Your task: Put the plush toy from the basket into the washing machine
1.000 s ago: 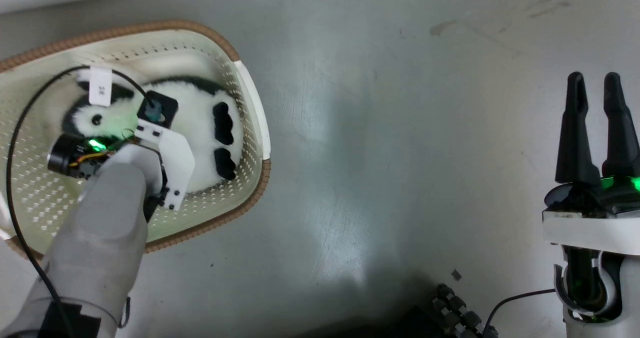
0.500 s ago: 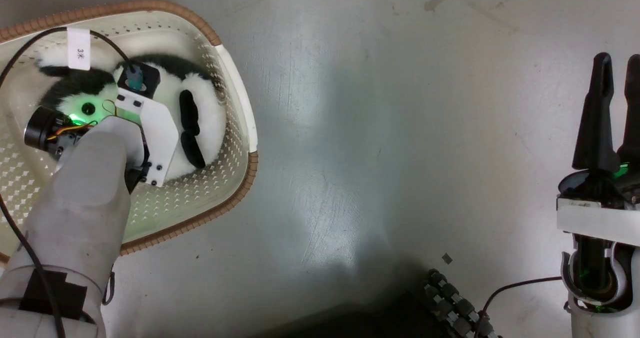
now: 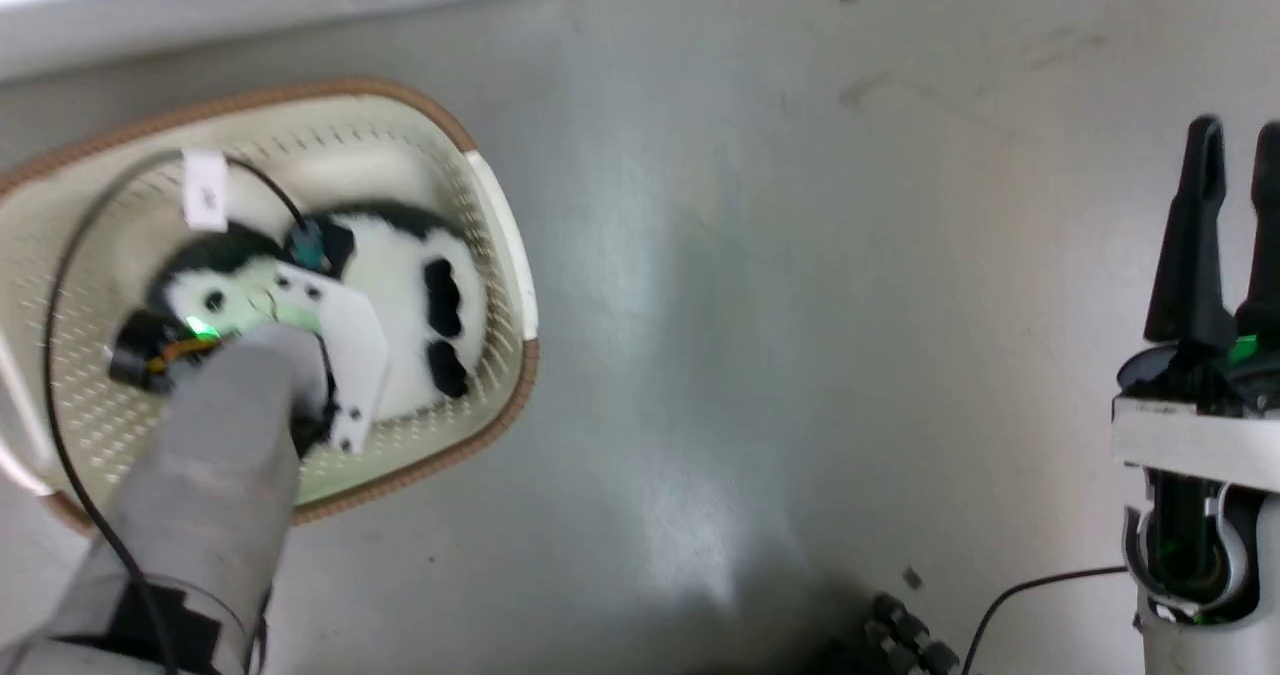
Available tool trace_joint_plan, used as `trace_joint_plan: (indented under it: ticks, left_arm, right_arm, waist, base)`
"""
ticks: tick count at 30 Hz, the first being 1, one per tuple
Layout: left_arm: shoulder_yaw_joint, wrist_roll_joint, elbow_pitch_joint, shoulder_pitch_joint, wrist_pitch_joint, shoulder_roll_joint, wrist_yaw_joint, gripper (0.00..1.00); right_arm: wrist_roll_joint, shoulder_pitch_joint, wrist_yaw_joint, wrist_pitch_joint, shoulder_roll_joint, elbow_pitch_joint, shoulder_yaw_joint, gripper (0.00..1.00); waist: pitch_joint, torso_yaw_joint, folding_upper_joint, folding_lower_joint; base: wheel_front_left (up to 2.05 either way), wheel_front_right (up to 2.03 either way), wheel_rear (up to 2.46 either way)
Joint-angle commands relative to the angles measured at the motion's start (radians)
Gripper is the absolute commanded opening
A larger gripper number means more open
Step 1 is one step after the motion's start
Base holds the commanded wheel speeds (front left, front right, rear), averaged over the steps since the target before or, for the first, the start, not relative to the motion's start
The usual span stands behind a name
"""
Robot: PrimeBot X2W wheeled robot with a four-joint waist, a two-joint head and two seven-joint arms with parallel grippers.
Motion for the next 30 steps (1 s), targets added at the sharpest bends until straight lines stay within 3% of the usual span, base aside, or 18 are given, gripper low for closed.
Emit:
trace_joint_plan:
  ticks: [1,14,30]
  left_arm:
    - [-0.005,-0.012,0.009,0.034,-0.018,-0.014,-0.007,0.0]
    - [-0.086,-0.061,-0.006,0.15,-0.211,-0.106,-0.013,0.0]
    - [-0.119,-0.148,-0.034,0.245,-0.469,-0.161,-0.012,0.0]
  right_arm:
    - [-0.015,0.024,-0.001,-0.005,0.0,0.007,-0.006,1.0]
    - [-0.113,0.124,-0.001,-0.005,0.0,0.034,-0.001,1.0]
    - [-0.158,0.241,-0.001,-0.005,0.0,0.05,-0.011,1.0]
  waist:
    - [-0.087,0.041,0.0,-0.0001]
    - [-0.358,0.156,0.0,-0.0001]
    - [-0.589,0.257,0.0,-0.0001]
  base:
    - [0.0,0.0,0.0]
    - [0.0,0.0,0.0]
    - [0.0,0.0,0.0]
